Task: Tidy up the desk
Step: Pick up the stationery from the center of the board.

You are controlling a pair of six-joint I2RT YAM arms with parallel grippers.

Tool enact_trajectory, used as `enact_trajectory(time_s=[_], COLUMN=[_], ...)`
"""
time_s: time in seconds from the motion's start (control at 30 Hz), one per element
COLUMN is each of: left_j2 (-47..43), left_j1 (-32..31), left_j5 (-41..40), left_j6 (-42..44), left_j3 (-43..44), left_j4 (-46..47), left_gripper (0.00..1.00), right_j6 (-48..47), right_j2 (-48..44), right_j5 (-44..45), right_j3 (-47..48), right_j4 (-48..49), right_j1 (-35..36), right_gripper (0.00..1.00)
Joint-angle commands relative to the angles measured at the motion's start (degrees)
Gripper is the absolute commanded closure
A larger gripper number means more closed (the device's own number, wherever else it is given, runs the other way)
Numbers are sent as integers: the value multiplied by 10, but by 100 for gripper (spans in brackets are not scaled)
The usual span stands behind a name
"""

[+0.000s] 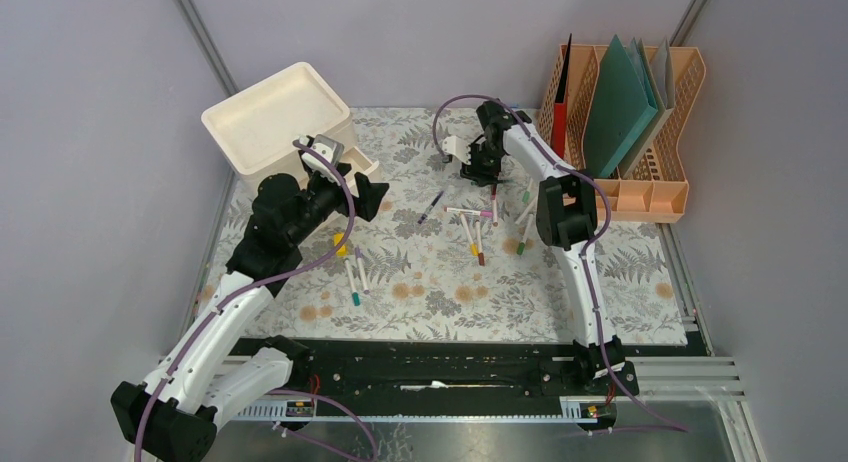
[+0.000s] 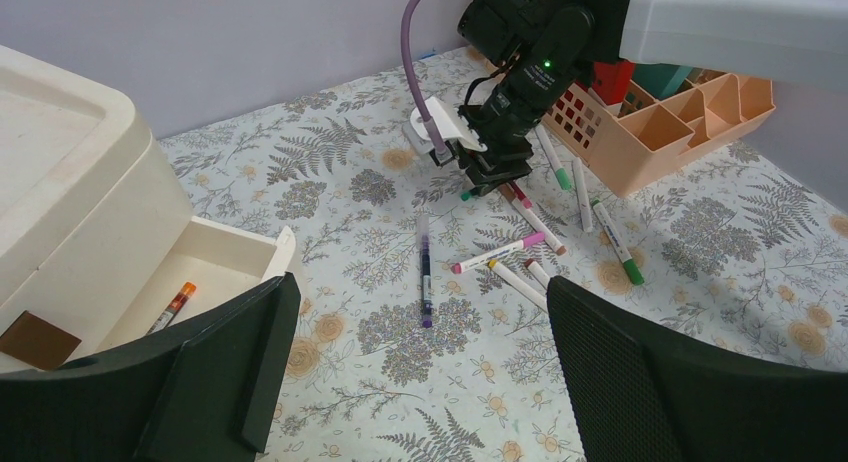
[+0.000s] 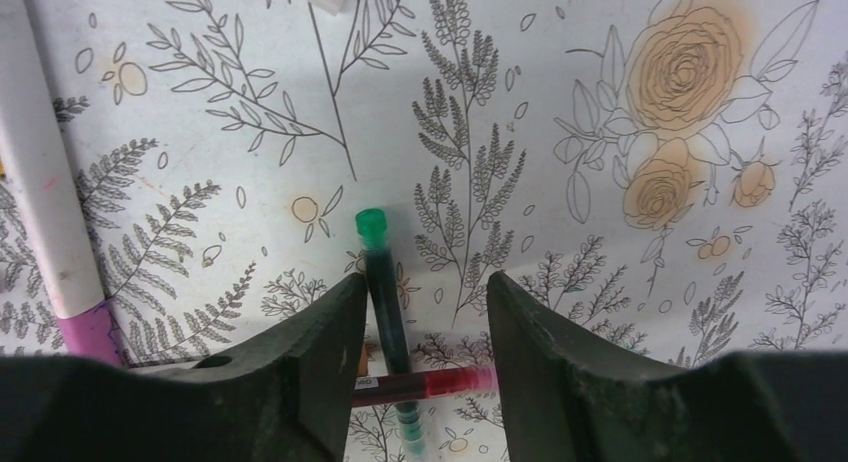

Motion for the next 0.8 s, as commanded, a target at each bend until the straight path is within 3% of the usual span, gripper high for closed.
enact_trajectory(time_s=[0.0, 0.13, 0.23, 0.57, 0.77], left_j2=[-6, -5, -6, -5, -3], left_j1=[0, 0, 0, 0, 0], left_j5=[-7, -6, -5, 2, 6], left_j6=[6, 6, 5, 3, 1], left_j3=[-4, -4, -4, -3, -3], left_j4=[29, 28, 29, 30, 31], left_gripper=[1, 1, 1, 1, 1], right_j6=[0, 6, 15, 86, 157], right_j2=[19, -6, -32, -138, -188], right_j5=[-20, -35, -38, -51, -73], right_j3=[-5, -48, -90, -235, -271], right_j4=[-39, -36, -21, 70, 112], right_j1=[-2, 1, 5, 31, 35], right_gripper=[51, 75, 85, 99, 100])
